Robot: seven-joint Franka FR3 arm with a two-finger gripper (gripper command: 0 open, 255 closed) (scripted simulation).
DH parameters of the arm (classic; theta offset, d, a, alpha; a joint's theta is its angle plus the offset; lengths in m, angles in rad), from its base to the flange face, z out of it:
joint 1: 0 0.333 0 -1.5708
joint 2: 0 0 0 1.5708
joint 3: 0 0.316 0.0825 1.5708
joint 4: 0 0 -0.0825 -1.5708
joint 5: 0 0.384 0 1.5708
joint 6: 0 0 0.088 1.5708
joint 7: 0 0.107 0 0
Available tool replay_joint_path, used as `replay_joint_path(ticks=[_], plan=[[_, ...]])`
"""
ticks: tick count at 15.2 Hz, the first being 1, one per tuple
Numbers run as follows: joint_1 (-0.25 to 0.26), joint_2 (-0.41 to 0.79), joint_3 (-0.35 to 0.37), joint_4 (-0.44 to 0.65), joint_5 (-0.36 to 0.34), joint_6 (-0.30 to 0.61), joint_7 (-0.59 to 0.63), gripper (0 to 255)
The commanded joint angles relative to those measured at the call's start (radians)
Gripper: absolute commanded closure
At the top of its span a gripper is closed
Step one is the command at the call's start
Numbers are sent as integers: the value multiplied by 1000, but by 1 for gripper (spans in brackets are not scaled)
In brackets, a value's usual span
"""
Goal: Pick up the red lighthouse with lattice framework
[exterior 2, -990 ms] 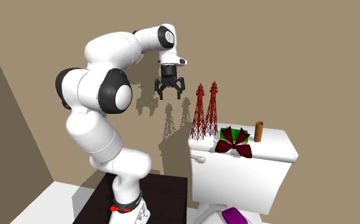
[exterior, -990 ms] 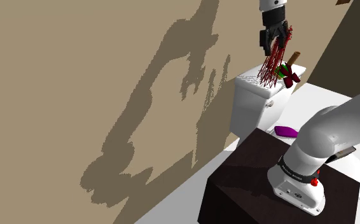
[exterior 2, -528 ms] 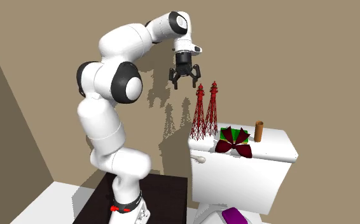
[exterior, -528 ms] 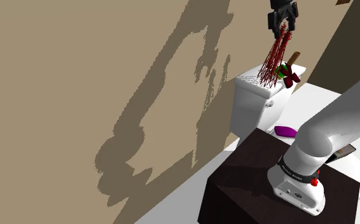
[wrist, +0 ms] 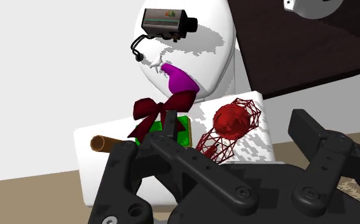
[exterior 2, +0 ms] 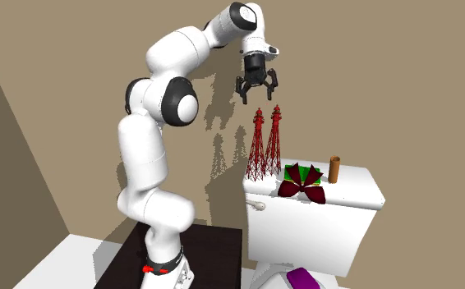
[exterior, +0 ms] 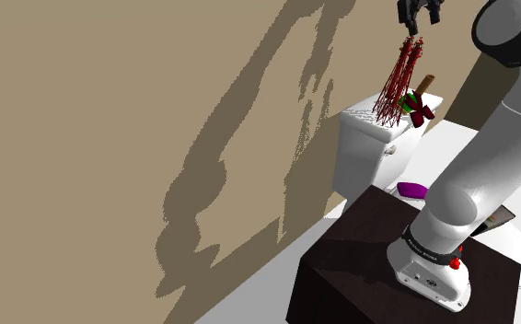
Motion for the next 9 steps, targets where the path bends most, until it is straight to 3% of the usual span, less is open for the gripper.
replay_joint_path(ticks=[1,7,8,9], plan=[[-1,-12,-1,-37,2,23,11,0],[1,-54,1,-150,14,87,51,0],[1,-54,1,-149,14,86,51,255],[1,-54,1,-149,14,86,51,255]])
